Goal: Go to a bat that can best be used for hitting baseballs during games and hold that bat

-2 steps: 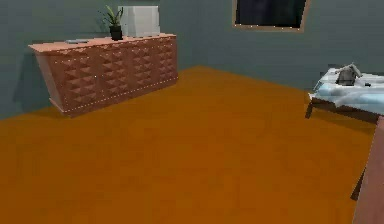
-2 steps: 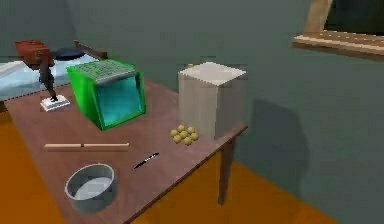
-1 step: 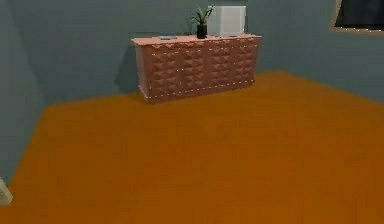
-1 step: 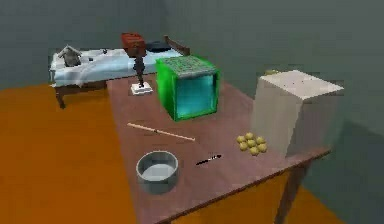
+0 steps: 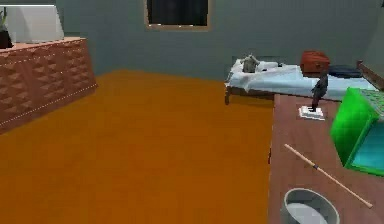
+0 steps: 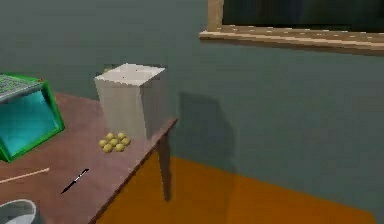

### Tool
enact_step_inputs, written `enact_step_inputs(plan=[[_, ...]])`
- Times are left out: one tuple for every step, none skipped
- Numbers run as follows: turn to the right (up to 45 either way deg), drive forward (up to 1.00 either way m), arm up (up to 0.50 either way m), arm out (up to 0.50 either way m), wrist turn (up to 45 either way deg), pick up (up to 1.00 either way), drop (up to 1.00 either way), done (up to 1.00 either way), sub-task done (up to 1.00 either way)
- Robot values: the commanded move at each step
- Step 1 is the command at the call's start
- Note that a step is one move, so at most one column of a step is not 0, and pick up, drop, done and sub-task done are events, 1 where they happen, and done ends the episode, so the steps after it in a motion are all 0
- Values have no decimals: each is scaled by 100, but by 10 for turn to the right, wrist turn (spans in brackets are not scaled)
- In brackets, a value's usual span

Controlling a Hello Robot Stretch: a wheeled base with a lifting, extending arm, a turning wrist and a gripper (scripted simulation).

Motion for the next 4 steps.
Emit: enact_step_inputs(plan=[[330,0,0,0,0,0,0,0,0],[0,20,0,0,0,0,0,0,0],[-450,0,0,0,0,0,0,0,0],[-270,0,0,0,0,0,0,0,0]])
